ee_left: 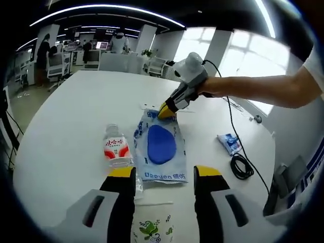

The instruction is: Arrange the tabletop items into an orderly group along one side of the table until the central work area is clear of visible clutter.

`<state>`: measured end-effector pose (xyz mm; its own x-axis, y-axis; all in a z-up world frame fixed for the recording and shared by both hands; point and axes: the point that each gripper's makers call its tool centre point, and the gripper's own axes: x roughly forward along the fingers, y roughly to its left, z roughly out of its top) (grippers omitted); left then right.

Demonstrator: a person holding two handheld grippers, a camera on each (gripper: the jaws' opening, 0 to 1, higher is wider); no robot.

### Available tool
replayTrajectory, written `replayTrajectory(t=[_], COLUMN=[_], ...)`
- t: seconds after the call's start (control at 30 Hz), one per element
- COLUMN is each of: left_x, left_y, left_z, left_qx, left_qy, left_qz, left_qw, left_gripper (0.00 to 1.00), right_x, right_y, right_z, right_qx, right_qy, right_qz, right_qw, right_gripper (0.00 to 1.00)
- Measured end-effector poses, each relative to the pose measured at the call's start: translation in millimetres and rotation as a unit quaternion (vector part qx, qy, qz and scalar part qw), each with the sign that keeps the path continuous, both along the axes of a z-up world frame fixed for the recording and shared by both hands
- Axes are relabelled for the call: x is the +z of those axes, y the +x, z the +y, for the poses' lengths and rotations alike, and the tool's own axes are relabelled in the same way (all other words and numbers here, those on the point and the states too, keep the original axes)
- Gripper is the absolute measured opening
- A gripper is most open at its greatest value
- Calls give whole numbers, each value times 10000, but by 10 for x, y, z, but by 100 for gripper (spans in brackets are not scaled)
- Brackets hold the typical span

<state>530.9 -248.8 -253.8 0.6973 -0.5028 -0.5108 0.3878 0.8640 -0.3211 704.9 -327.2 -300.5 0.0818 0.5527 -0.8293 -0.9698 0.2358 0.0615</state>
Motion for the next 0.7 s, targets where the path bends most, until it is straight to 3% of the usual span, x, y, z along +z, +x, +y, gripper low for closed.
replayTrajectory(t=[0.4,0.7], left_x=[11,23], left_y=[-53,-84], left_z=[-69,-170], left_qx=[-63,-124], left_qy=[21,4], left_qz=[9,21], left_qw=[10000,9999], left_gripper=[45,44], right_x=[337,702], right_y=[-208,-343], right_z=[-76,-169], right_qx=[-178,-328], right_qy=[219,477], right_qz=[-176,-370], right_qw=[9994,9976], right_gripper=[0,0])
